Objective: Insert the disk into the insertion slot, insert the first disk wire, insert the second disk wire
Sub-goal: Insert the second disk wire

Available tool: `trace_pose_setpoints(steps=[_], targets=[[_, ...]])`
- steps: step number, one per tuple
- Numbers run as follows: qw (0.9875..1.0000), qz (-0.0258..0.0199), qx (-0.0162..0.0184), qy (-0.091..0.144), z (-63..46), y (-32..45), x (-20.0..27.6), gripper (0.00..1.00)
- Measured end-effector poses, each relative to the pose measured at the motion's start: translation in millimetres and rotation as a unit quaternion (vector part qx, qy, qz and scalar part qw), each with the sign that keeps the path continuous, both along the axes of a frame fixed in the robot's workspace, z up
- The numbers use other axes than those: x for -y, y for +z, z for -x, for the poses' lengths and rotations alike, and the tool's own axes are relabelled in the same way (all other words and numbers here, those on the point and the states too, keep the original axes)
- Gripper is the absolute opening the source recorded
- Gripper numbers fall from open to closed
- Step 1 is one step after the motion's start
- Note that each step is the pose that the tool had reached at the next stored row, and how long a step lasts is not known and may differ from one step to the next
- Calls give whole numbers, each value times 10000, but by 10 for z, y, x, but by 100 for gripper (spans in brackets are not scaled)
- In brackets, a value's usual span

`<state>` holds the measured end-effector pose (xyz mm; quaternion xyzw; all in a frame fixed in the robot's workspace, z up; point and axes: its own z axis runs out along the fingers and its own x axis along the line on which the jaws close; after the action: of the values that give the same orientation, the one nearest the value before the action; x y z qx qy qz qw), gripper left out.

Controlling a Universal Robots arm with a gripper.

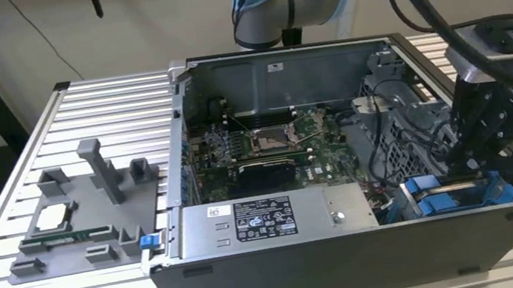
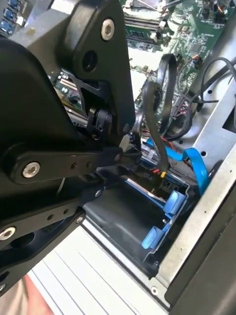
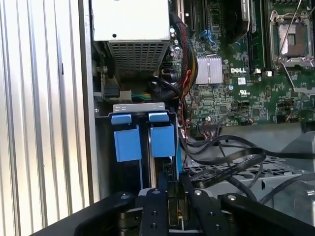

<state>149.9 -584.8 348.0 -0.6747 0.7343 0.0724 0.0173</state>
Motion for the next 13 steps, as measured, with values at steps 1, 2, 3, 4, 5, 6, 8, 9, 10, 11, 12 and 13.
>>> trace_pose_setpoints(steps=[1, 2, 3, 4, 5, 6, 8, 9, 10, 11, 12, 13], targets=[[10000, -2, 0, 0, 1, 44, 0, 100], [10000, -3, 0, -1, 4, 81, 0, 100], [10000, -4, 0, 0, 6, 100, 0, 100], [10000, -3, 0, 0, 9, 114, 0, 100], [10000, -3, 1, 0, 12, 126, 0, 100], [10000, -3, 3, 0, 13, 141, 0, 100], [10000, -3, 4, 0, 14, 177, 0, 100], [10000, -3, 4, 0, 15, 201, 0, 100], [10000, -3, 4, 0, 15, 228, 0, 100], [10000, -3, 4, 0, 15, 251, 0, 100], [10000, -3, 4, 0, 15, 268, 0, 100], [10000, -3, 4, 0, 15, 277, 0, 100]])
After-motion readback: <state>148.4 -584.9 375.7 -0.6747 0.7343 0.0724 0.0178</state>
